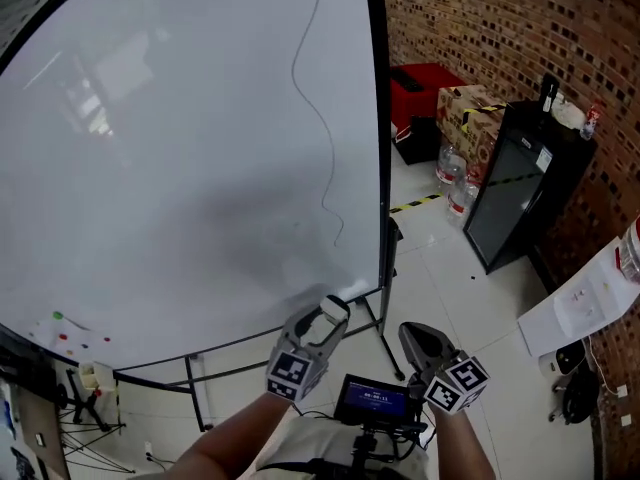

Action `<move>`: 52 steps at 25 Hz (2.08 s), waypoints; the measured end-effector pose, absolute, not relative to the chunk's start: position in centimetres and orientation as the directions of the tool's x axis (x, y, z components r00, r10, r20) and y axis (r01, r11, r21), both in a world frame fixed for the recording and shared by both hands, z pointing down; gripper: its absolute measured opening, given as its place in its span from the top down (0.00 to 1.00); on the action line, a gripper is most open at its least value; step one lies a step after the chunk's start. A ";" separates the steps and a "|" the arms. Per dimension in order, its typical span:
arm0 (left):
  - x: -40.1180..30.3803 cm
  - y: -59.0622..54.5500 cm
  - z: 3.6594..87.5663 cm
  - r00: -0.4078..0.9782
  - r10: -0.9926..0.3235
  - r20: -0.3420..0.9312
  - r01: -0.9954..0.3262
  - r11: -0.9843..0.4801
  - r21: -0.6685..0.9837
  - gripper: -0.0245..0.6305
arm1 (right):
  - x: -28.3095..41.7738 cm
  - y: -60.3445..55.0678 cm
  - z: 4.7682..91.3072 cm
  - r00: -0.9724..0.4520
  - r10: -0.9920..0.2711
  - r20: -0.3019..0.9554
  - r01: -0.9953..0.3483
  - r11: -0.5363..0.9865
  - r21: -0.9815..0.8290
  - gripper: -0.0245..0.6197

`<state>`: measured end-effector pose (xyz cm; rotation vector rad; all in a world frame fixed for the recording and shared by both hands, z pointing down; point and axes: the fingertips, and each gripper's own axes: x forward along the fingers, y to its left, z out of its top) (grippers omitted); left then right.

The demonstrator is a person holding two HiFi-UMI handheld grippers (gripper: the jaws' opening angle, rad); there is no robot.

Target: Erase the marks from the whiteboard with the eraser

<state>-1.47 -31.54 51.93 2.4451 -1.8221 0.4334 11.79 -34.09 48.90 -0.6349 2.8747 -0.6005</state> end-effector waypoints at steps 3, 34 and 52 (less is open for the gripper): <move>-1.1 -33.6 51.4 0.210 -0.945 0.251 -0.962 -0.246 -0.121 0.60 | 11.8 -36.8 48.8 -0.923 -0.381 -0.056 -0.327 0.852 -0.408 0.95; -2.0 -42.6 47.8 0.041 -0.992 0.124 -0.954 -0.002 0.301 0.60 | 9.4 -42.5 46.3 -0.986 -0.156 -0.059 -0.126 0.927 -0.352 0.95; -3.8 -39.6 46.0 0.070 -0.996 0.063 -0.988 -0.061 0.139 0.61 | 9.9 -41.2 46.0 -0.943 -0.324 -0.078 -0.280 0.897 -0.342 0.95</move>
